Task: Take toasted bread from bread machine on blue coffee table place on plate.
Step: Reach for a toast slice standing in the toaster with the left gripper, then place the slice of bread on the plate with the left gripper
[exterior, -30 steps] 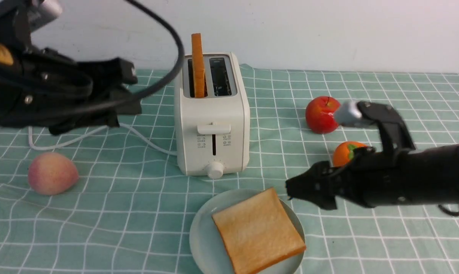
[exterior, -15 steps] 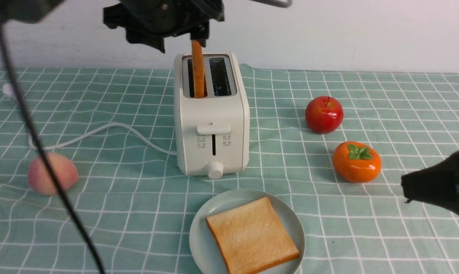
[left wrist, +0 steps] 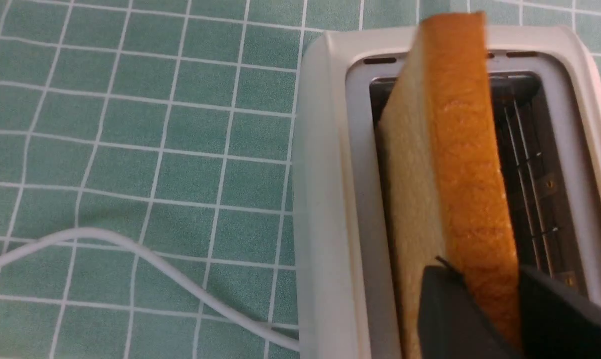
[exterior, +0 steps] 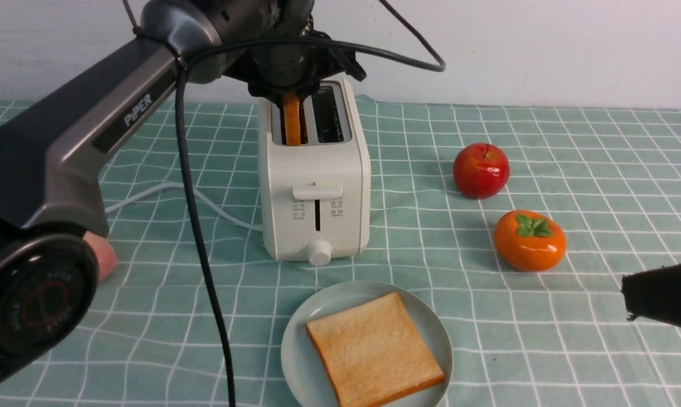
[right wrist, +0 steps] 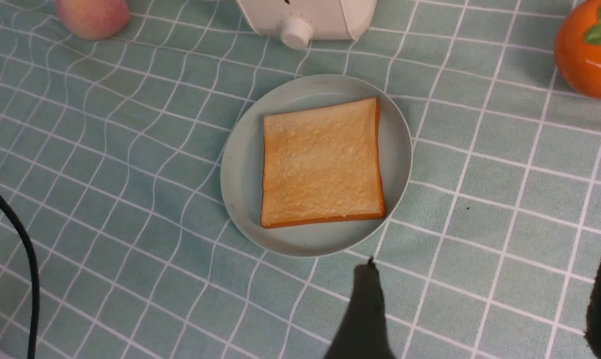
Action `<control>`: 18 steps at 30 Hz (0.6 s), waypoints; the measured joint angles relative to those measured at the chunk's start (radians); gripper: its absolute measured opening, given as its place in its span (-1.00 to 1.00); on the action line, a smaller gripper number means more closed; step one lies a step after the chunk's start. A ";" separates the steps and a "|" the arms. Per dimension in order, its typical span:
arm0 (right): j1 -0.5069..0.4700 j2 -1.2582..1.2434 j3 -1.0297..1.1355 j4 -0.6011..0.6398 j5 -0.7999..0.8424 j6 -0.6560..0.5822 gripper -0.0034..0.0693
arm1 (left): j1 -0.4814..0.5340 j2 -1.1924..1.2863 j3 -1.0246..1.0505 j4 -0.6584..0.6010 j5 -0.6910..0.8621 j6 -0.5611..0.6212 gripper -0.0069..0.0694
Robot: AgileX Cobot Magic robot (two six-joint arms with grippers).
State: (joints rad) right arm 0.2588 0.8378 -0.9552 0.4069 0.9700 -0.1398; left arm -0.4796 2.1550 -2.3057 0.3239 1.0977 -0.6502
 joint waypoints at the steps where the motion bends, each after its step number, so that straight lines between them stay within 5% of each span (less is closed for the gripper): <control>1: 0.000 0.000 0.000 0.000 -0.001 0.000 0.60 | 0.004 -0.020 0.000 -0.009 0.005 0.016 -0.70; 13: 0.000 0.000 0.000 0.008 -0.042 0.000 0.60 | 0.006 -0.550 0.045 -0.117 0.096 0.264 -0.75; 16: 0.000 0.000 0.000 0.007 -0.042 0.000 0.60 | 0.006 -0.709 0.183 -0.304 0.101 0.359 -0.75; 18: 0.000 0.000 0.000 0.007 -0.042 0.000 0.60 | 0.006 -0.830 0.400 -0.550 0.059 0.465 -0.75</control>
State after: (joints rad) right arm 0.2588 0.8378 -0.9552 0.4136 0.9283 -0.1398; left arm -0.4735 1.3249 -1.9060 -0.2256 1.1565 -0.1855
